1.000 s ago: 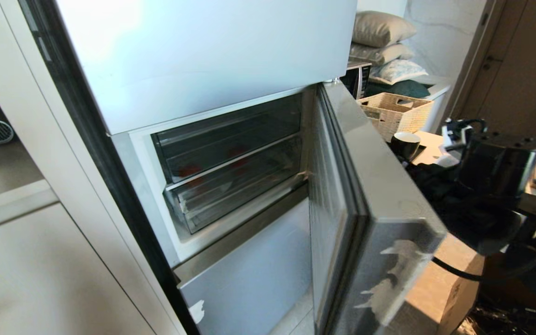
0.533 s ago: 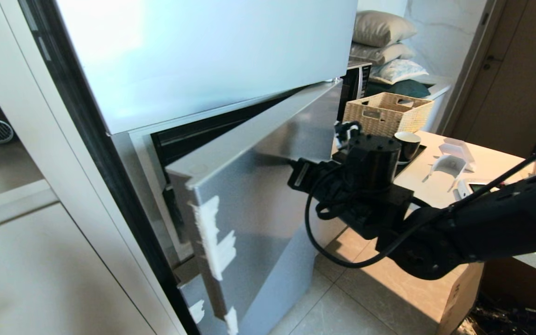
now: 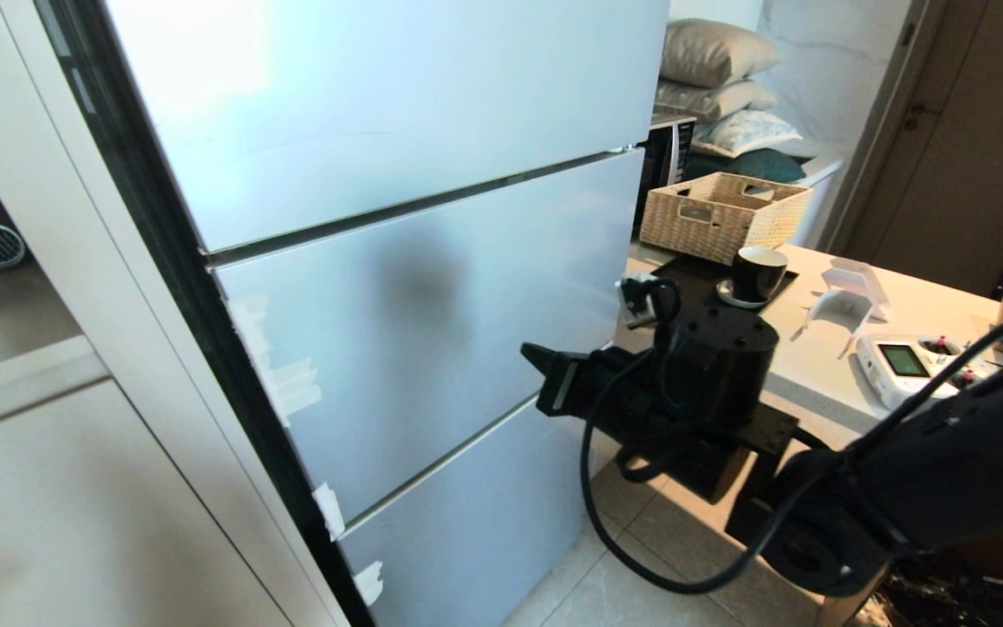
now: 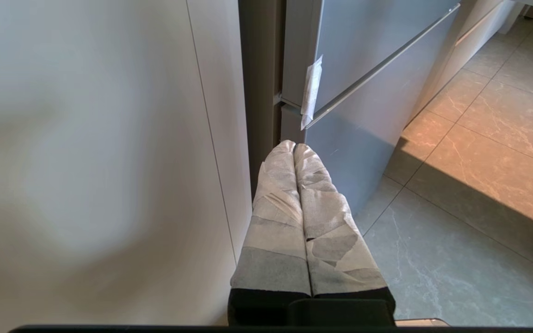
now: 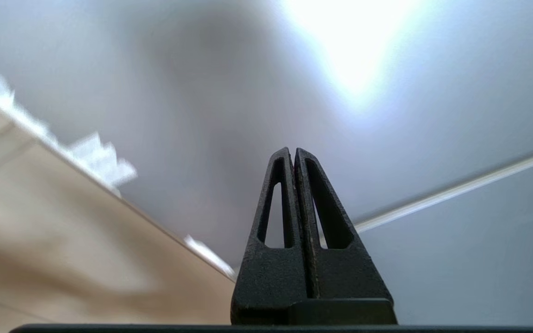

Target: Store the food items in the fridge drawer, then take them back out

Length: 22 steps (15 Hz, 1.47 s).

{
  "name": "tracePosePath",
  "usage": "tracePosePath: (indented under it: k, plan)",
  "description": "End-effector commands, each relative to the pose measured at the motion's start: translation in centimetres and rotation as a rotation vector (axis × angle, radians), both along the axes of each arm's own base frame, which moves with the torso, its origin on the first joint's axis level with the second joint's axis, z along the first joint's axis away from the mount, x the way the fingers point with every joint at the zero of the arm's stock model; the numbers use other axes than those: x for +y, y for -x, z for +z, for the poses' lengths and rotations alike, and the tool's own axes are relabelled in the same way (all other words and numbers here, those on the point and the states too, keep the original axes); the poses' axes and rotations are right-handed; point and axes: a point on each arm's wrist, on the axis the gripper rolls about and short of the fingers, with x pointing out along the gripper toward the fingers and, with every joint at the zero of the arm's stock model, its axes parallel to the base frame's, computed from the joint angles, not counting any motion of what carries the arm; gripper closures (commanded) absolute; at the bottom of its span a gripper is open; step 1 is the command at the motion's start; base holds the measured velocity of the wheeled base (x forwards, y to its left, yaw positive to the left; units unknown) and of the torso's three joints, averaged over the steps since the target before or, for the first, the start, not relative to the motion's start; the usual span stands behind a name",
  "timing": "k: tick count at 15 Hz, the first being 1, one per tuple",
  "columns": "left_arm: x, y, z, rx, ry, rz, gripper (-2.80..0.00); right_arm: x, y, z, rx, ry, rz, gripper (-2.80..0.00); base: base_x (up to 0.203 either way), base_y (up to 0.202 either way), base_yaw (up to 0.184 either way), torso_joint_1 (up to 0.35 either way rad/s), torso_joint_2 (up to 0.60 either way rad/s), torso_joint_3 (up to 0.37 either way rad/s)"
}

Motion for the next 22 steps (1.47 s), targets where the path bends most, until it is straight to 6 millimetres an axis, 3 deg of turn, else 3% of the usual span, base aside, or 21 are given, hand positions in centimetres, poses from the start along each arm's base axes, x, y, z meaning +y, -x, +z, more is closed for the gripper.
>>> tracePosePath:
  k: [1,5,8,11,13,15,18,22]
  plan:
    - [0.0,0.0,0.0,0.0,0.001,0.002,0.0,-2.9,3.3,1.9,-0.056,0.003,-0.002,0.0,0.0,0.0,0.0,0.0,0.0,0.0]
    - [0.0,0.0,0.0,0.0,0.001,0.001,0.0,-9.6,10.6,4.9,-0.214,0.027,-0.079,0.0,0.0,0.0,0.0,0.0,0.0,0.0]
    - [0.0,0.0,0.0,0.0,0.0,0.0,0.0,-14.6,15.1,3.4,-0.228,0.121,-0.27,0.0,0.0,0.0,0.0,0.0,0.0,0.0]
    - [0.0,0.0,0.0,0.001,0.0,0.0,0.0,-19.7,17.9,1.6,-0.131,0.277,-0.404,0.0,0.0,0.0,0.0,0.0,0.0,0.0]
    - [0.0,0.0,0.0,0.001,0.001,0.001,0.0,-22.7,21.8,0.6,-0.101,0.361,-0.463,0.0,0.0,0.0,0.0,0.0,0.0,0.0]
    - [0.0,0.0,0.0,0.001,0.0,0.0,0.0,-24.2,25.9,-2.1,-0.126,0.439,-0.522,0.0,0.0,0.0,0.0,0.0,0.0,0.0]
    - [0.0,0.0,0.0,0.0,0.001,0.0,0.0,-24.6,29.5,-5.9,-0.23,0.489,-0.614,0.0,0.0,0.0,0.0,0.0,0.0,0.0]
    - [0.0,0.0,0.0,0.0,0.001,0.001,0.0,-24.4,29.9,-8.6,-0.176,0.549,-0.64,0.0,0.0,0.0,0.0,0.0,0.0,0.0]
